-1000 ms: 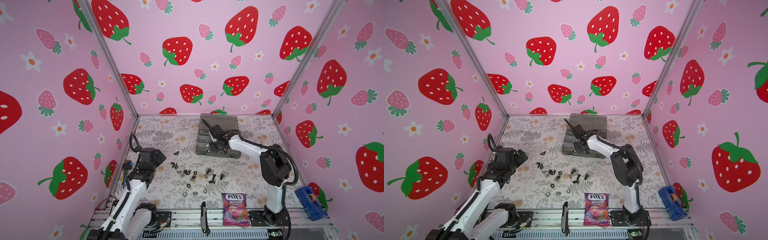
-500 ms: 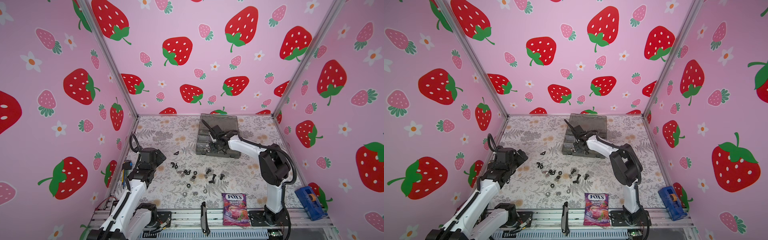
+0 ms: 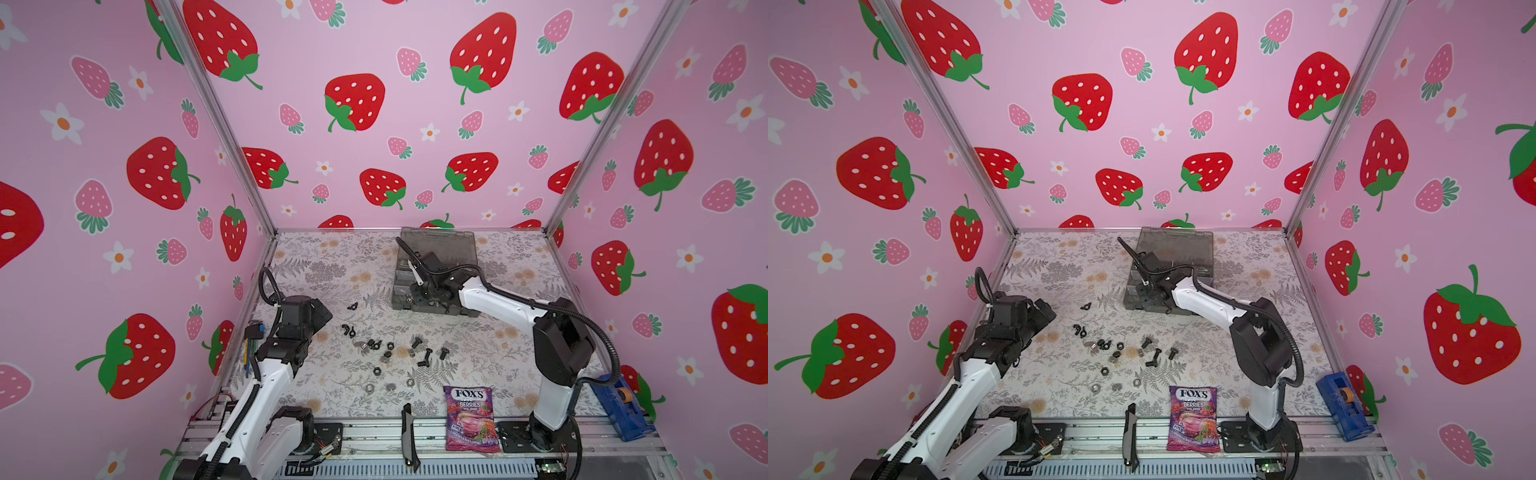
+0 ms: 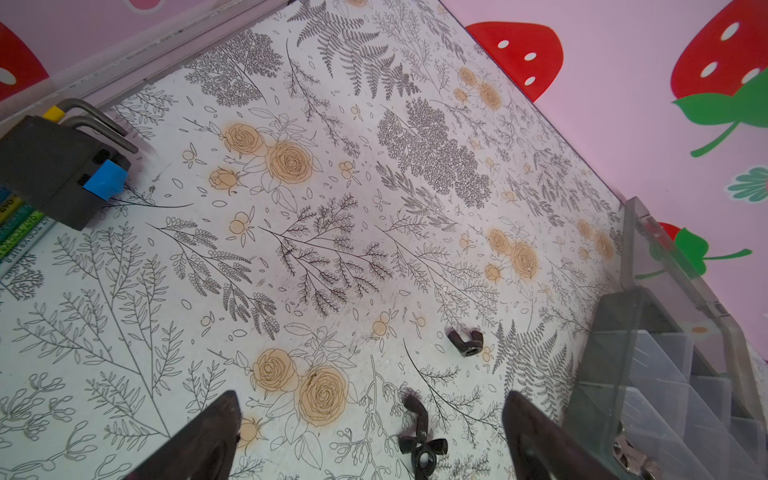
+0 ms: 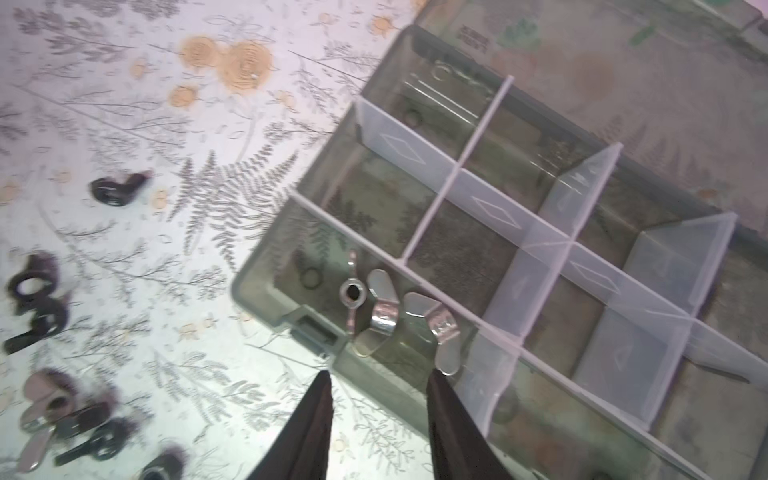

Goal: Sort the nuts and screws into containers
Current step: 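Move the right gripper back to the pile and grasp another silver wing nut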

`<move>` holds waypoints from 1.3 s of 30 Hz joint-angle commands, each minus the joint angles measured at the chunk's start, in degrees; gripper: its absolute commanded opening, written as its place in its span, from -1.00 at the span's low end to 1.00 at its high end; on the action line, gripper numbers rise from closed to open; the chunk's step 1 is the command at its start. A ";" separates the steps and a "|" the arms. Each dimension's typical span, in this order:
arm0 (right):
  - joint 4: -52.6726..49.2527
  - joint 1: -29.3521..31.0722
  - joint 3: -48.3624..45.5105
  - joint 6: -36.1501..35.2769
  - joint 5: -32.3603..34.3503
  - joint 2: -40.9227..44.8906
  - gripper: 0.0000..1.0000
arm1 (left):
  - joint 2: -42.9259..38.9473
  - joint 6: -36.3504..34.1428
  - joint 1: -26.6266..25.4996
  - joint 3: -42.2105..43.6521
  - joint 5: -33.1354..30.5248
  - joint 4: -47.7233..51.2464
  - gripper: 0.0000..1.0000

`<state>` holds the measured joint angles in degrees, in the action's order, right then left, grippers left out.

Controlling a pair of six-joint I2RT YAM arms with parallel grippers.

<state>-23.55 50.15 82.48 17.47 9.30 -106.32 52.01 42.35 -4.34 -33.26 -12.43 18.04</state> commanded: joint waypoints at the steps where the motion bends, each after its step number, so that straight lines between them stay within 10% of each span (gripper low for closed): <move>1: 0.15 3.20 2.50 -1.38 -2.37 -0.47 -0.19 | -0.42 1.31 0.21 -0.67 -1.25 1.90 0.99; 20: -13.00 18.86 22.70 -8.65 -2.71 -18.76 -0.13 | -1.03 2.72 2.59 -1.38 -7.46 8.43 0.98; 39: -18.93 20.86 29.95 -9.74 -2.18 -29.06 -0.11 | -3.15 3.18 4.76 0.77 -6.05 8.70 0.99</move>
<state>-40.10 70.83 111.18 8.82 6.46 -133.82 49.43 44.82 -0.08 -33.23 -17.80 25.63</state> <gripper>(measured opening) 0.449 0.993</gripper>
